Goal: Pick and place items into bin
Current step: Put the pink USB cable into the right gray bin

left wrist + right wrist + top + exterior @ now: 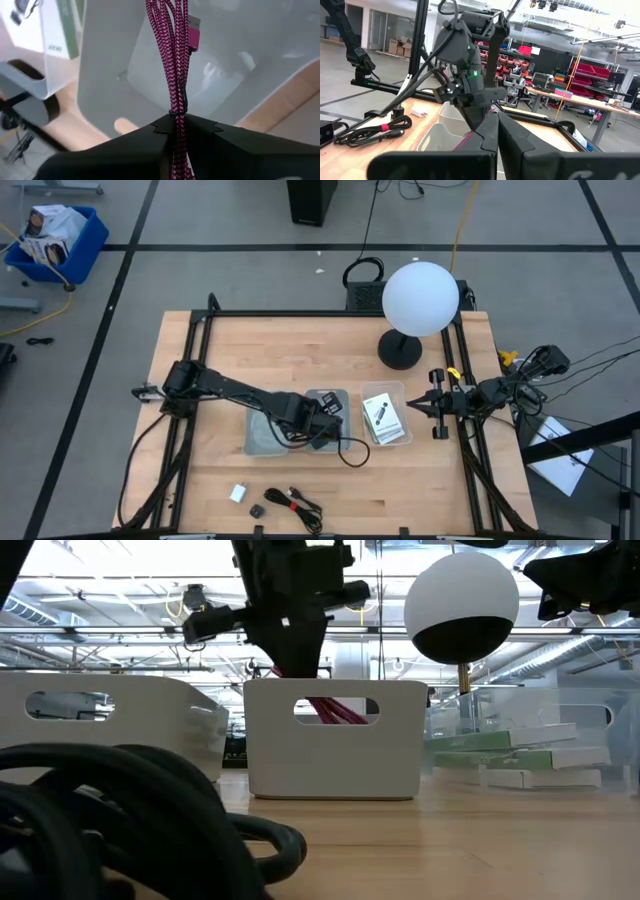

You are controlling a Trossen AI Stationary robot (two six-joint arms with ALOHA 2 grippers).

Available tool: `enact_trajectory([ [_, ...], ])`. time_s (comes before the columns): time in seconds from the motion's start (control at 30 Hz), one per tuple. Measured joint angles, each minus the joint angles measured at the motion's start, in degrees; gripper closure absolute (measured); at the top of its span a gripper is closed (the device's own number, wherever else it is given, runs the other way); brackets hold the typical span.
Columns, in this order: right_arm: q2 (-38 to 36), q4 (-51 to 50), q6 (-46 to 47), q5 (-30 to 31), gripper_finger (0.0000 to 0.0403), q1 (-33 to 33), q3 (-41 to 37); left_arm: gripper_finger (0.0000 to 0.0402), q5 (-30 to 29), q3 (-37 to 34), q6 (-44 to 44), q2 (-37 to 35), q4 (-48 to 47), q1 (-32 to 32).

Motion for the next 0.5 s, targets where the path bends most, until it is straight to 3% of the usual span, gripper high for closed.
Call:
enact_trajectory([
  [0.3, 0.0, 0.0, 0.0, 0.0, 0.0403, 0.0, 0.0, 0.0381, 2.9, -1.7, 1.6, 0.0, 3.1, 1.6],
  [0.5, 0.0, 0.0, -0.2, 0.0, 0.0403, 0.0, 0.0, 0.0358, 4.2, -1.7, 1.5, 0.0, 3.4, 2.3],
])
